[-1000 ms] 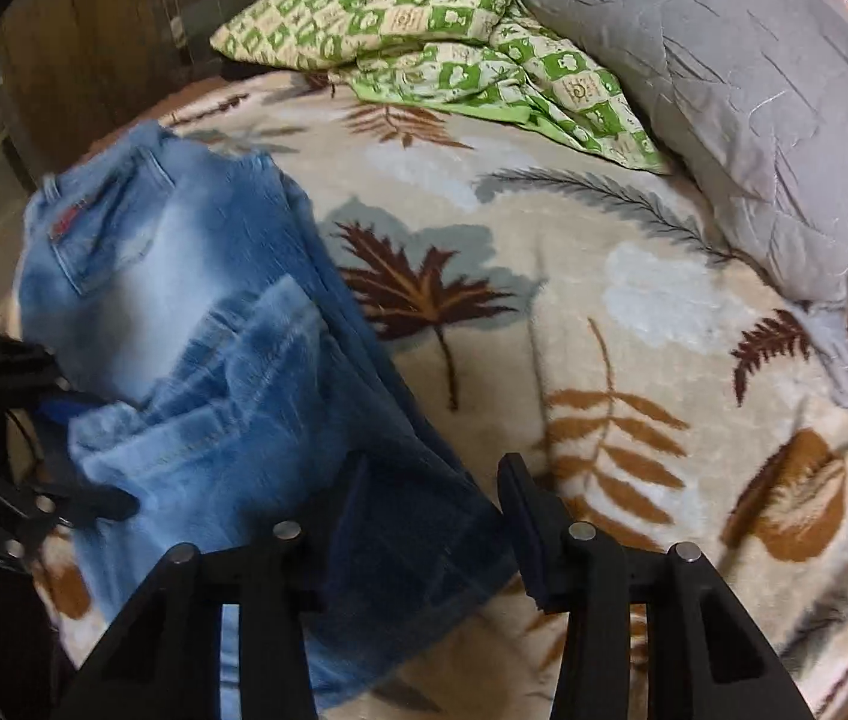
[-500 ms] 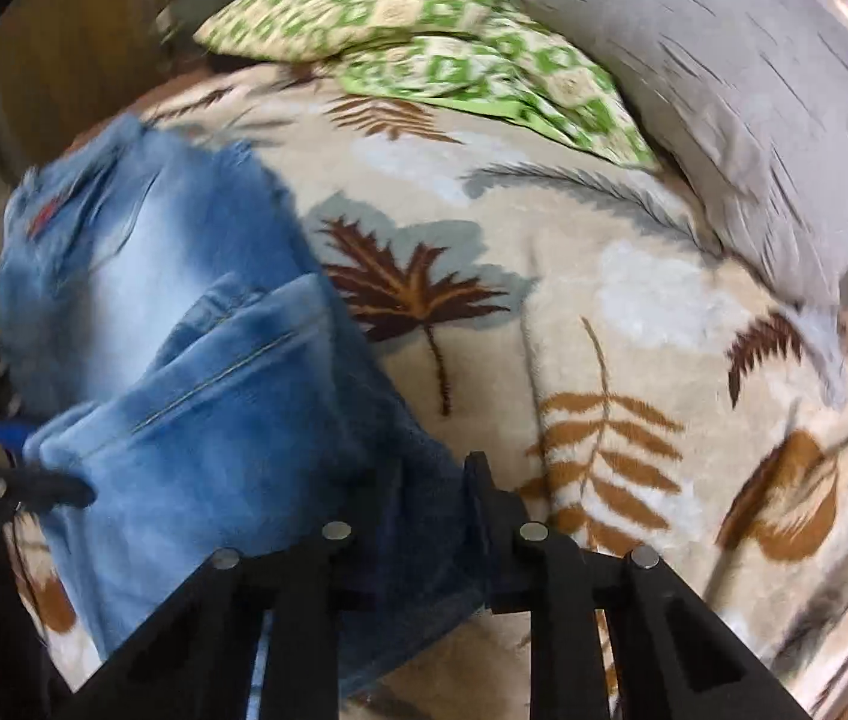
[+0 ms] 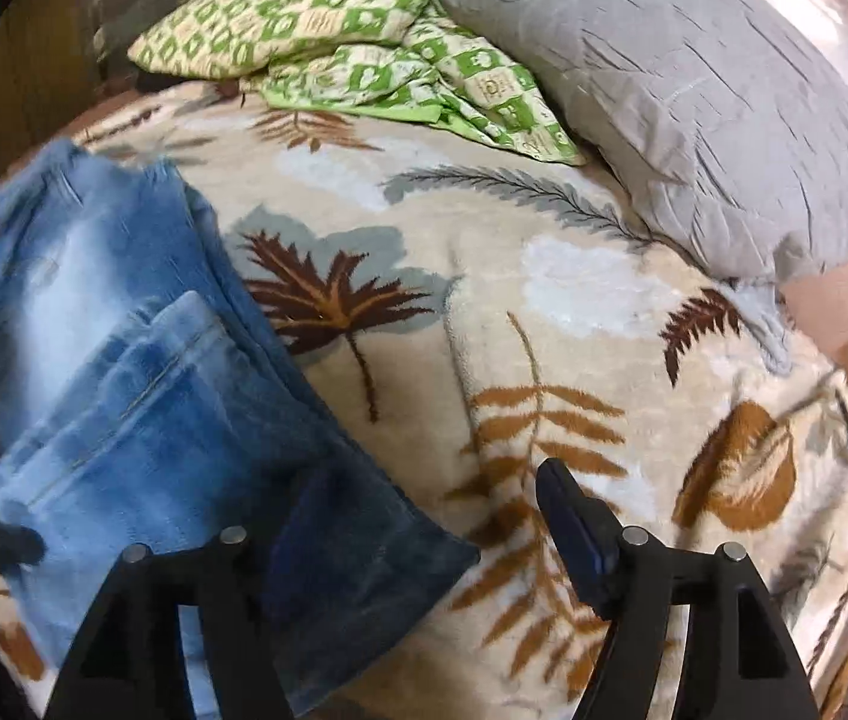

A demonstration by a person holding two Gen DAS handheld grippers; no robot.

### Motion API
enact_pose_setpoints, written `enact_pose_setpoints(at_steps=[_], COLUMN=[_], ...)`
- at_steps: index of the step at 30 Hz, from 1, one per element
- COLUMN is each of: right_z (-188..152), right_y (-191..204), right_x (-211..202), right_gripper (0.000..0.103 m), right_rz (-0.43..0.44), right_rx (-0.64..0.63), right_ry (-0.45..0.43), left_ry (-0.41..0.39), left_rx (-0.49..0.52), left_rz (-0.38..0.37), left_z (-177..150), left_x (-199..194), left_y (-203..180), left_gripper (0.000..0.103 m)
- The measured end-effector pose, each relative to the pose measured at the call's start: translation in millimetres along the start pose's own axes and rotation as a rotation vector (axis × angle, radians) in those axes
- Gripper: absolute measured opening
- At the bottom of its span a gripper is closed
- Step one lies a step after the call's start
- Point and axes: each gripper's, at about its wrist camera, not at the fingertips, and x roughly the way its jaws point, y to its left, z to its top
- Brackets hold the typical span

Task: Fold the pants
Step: 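Grasp the folded jeans edge with the right gripper while the left gripper grasps beside it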

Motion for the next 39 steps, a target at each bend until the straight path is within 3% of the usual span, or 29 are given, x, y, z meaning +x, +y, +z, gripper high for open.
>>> enact_pose_setpoints(at_steps=[2, 4, 6, 8, 11, 14, 17, 23, 28, 32, 34, 36, 39], right_z=[5.2, 13.0, 31.0, 50.5, 86.4, 123.2, 159.3, 215.4, 256.5, 271.6, 274.3, 275.7, 276.9], right_y=[-4.7, -1.5, 9.4, 25.8, 65.5, 114.5, 173.4, 268.8, 313.9, 336.4, 347.7, 357.7, 368.6], right_x=[-18.2, -34.3, -55.4, -68.2, -79.1, -78.0, -68.3, -40.3, -20.3, 5.3, 24.9, 42.0, 66.1], right_gripper=[0.077, 0.083, 0.092, 0.099, 0.102, 0.102, 0.102, 0.102, 0.102, 0.102, 0.102, 0.102, 0.100], right_rz=[-0.016, -0.010, 0.022, 0.077, 0.184, 0.270, 0.300, 0.253, 0.215, 0.195, 0.169, 0.131, 0.103], right_rx=[0.026, 0.024, 0.020, 0.008, -0.021, -0.065, -0.145, -0.293, -0.325, -0.331, -0.333, -0.355, -0.362], right_ry=[-0.027, -0.069, -0.124, -0.156, -0.162, -0.125, -0.078, 0.027, 0.102, 0.229, 0.300, 0.338, 0.388], left_ry=[-0.122, -0.187, -0.251, -0.296, -0.337, -0.357, -0.375, -0.449, -0.497, -0.468, -0.470, -0.480, -0.479], left_rx=[-0.031, -0.086, -0.193, -0.340, -0.560, -0.694, -0.768, -0.856, -0.808, -0.705, -0.707, -0.734, -0.758], left_rz=[-0.004, -0.015, -0.023, -0.020, -0.037, -0.010, -0.019, -0.093, -0.054, -0.008, -0.004, -0.002, -0.016], left_z=[-3.3, -8.1, -17.6, -31.7, -56.2, -73.0, -80.6, -74.9, -64.3, -60.1, -62.5, -68.2, -73.6], left_x=[-30.6, -56.5, -79.6, -96.1, -106.3, -105.9, -96.2, -75.6, -65.9, -61.4, -61.8, -63.7, -64.5], left_y=[7.2, 21.9, 47.5, 79.7, 130.8, 169.3, 196.1, 226.0, 222.3, 210.9, 212.6, 216.2, 222.1], left_gripper=[0.092, 0.093, 0.103, 0.103, 0.103, 0.103, 0.103, 0.103, 0.103, 0.102, 0.097, 0.078, 0.070])
